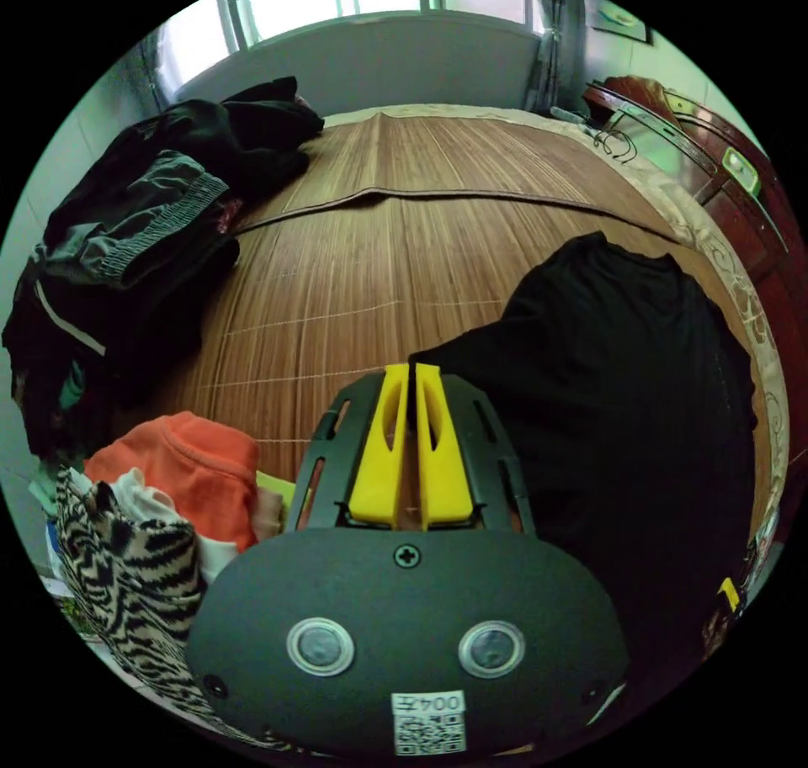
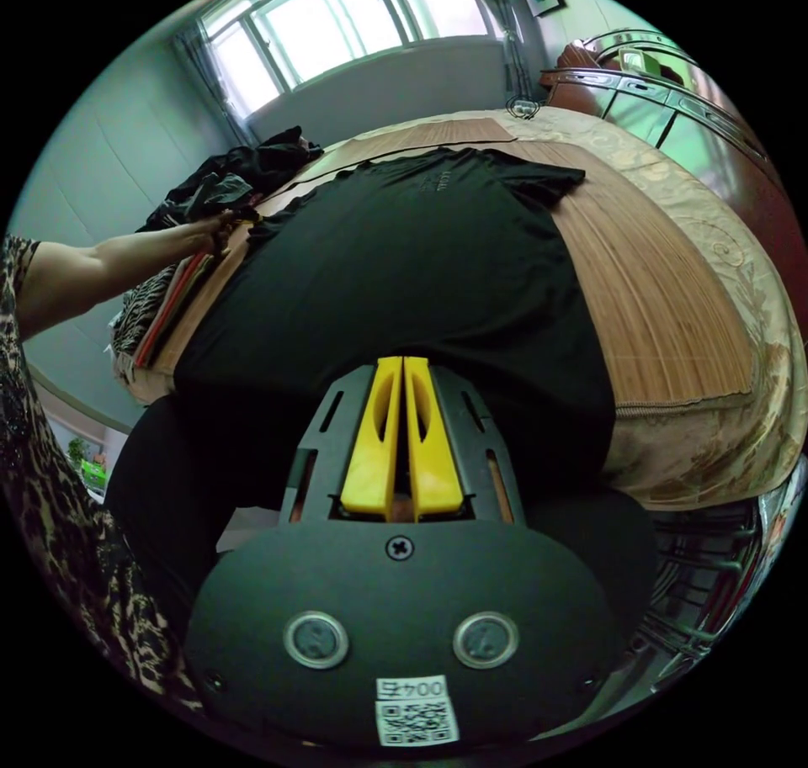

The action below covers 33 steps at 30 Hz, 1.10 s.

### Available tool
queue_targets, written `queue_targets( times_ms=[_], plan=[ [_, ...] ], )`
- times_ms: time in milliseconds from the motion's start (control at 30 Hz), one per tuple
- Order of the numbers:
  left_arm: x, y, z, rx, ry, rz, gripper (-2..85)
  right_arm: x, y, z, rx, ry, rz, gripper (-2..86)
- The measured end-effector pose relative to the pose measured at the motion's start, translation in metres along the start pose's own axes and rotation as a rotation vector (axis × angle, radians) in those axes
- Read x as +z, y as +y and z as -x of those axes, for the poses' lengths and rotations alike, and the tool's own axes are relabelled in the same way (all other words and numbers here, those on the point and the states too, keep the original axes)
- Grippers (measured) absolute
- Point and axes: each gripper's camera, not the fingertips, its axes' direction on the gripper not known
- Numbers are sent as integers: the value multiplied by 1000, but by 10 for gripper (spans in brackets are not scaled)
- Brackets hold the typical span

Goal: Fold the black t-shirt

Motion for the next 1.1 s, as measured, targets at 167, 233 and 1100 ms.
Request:
queue_targets(
  times_ms=[167,233,1100],
  plan=[
    [-12,-20,-2,-86,76,-39,15,1,0,-4,4,3,-8,-7],
    [-16,-29,-10,-71,80,-32,13,2,0,-5,5,3,-10,-7],
    [24,-64,-378,790,-573,140,79,7,-1,-24,37,-59,-22,-7]
  ],
)
